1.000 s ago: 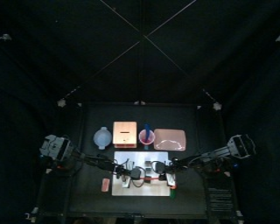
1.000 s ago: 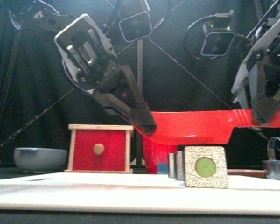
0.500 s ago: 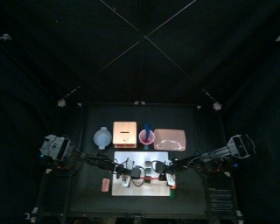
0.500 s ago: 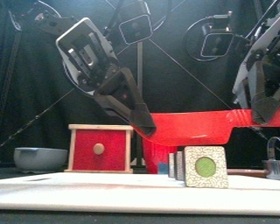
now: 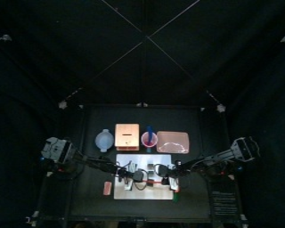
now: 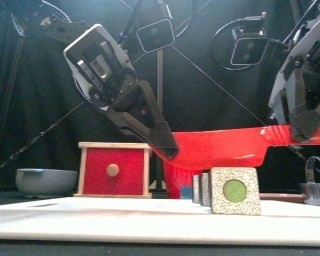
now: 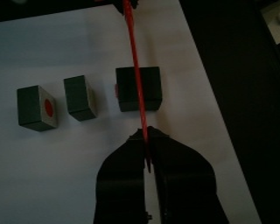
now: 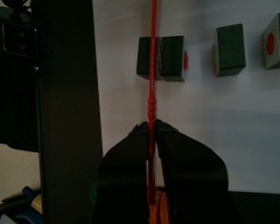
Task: Place sushi on board then cut the sushi with the knife then place the pieces on the plate
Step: Cut the sushi into 4 pieces
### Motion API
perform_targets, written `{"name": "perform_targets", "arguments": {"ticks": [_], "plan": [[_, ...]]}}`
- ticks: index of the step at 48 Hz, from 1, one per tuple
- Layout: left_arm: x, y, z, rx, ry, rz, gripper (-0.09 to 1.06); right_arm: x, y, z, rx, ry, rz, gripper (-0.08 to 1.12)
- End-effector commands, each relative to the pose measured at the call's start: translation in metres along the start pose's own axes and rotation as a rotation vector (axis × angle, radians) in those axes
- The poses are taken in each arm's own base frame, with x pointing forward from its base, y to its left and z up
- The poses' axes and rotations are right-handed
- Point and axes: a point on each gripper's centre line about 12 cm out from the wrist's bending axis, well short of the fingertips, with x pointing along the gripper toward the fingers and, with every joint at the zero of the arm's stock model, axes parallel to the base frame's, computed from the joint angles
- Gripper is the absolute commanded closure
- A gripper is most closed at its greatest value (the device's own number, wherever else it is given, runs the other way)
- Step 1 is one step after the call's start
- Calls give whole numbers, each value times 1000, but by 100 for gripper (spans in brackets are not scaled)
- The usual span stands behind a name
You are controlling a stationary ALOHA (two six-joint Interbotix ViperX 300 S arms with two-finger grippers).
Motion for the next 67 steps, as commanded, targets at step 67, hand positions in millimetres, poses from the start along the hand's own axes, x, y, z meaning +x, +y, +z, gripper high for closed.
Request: {"name": "perform_targets", "arguments": {"ticks": [67], "plan": [[-6,17,17,30,-53,32,64,-6,16,9,-29,-60,34,78]]}}
